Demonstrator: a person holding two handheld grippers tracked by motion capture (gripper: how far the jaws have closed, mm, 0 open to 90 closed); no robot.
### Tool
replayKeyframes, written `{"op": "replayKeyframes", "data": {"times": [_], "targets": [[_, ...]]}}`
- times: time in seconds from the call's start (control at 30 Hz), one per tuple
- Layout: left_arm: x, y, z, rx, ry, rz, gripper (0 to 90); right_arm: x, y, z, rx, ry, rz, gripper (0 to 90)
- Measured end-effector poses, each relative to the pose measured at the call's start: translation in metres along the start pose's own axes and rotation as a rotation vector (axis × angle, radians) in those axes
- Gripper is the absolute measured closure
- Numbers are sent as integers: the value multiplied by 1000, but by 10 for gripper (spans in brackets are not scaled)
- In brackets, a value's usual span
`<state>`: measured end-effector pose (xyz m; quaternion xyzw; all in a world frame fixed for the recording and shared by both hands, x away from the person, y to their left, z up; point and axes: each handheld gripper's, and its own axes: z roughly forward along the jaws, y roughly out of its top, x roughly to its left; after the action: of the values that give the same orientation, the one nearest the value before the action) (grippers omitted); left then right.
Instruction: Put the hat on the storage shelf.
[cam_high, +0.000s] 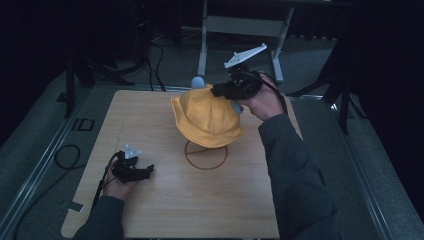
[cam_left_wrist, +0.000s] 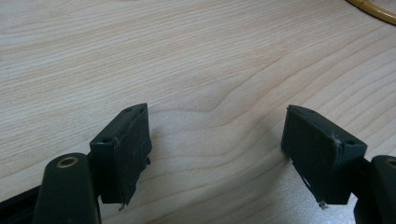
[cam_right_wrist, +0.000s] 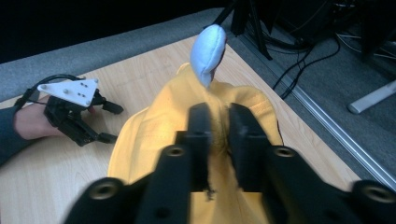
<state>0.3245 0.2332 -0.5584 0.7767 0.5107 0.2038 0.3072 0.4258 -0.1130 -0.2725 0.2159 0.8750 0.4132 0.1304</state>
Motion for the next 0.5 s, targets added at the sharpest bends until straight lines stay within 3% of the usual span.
{"op": "replayKeyframes", "data": {"times": [0.13,0.27,0.37,0.43,0.5], "targets": [[0,0,0,0,0,-1,243,3,2,7,-22,-14,6,838],[0,0,0,1,-1,2,243,7,7,16,-31,13,-1,837],[0,0,0,1,-1,2,243,11,10,25,6,44,-13,835],[0,0,0,1,-1,1,243,14,10,30,42,32,-32,823],[0,0,0,0,-1,0,243,15,10,29,47,17,-35,755]]}}
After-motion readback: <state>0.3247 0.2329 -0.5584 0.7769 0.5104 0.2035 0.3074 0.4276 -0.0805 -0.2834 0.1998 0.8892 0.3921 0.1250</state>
